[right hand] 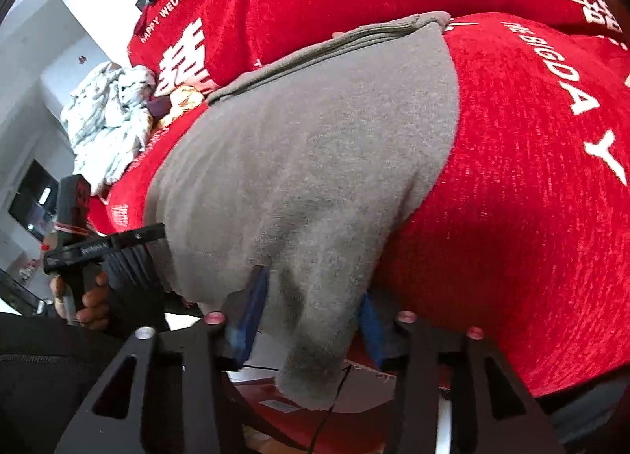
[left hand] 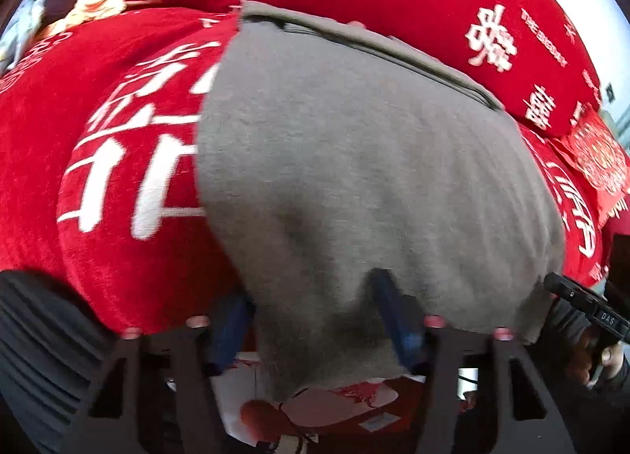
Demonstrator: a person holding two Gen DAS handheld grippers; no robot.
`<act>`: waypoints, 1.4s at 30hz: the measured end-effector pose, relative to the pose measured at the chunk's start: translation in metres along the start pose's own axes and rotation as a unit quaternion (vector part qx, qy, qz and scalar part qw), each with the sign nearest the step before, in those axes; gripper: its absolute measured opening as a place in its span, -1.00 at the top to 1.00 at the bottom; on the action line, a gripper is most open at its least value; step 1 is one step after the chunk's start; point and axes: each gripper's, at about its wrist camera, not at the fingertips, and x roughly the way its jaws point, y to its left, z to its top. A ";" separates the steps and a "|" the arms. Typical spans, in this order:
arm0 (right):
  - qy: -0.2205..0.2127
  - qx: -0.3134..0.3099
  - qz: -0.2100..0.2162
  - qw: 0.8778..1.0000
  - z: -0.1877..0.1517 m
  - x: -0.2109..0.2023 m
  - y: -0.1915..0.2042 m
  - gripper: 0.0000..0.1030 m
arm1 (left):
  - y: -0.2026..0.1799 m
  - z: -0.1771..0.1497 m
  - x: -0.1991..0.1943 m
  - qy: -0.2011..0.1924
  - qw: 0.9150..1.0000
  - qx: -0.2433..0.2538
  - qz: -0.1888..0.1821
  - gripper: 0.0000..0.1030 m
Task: Fold small clothes
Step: 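Carry the held hem with both tools over onto the collar edge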
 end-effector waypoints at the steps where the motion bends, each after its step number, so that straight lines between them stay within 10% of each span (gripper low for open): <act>1: 0.000 0.005 -0.001 1.000 0.001 0.000 -0.002 0.73 | 0.002 0.000 -0.002 -0.002 1.000 -0.001 -0.002 0.39; 2: 0.004 0.014 0.001 1.000 0.001 0.002 -0.006 0.77 | 0.004 0.002 -0.005 -0.003 1.000 -0.002 -0.018 0.72; 22: 0.000 0.033 0.023 0.999 -0.002 0.001 -0.008 0.79 | 0.011 0.001 -0.011 -0.010 0.998 -0.024 -0.063 0.71; 32: -0.106 0.085 0.164 0.977 0.023 -0.047 -0.014 0.81 | 0.017 0.025 -0.052 -0.075 0.988 -0.052 -0.122 0.74; 42: -0.139 0.082 0.163 0.973 0.067 -0.064 -0.008 0.81 | 0.005 0.073 -0.076 -0.124 0.983 -0.043 -0.128 0.74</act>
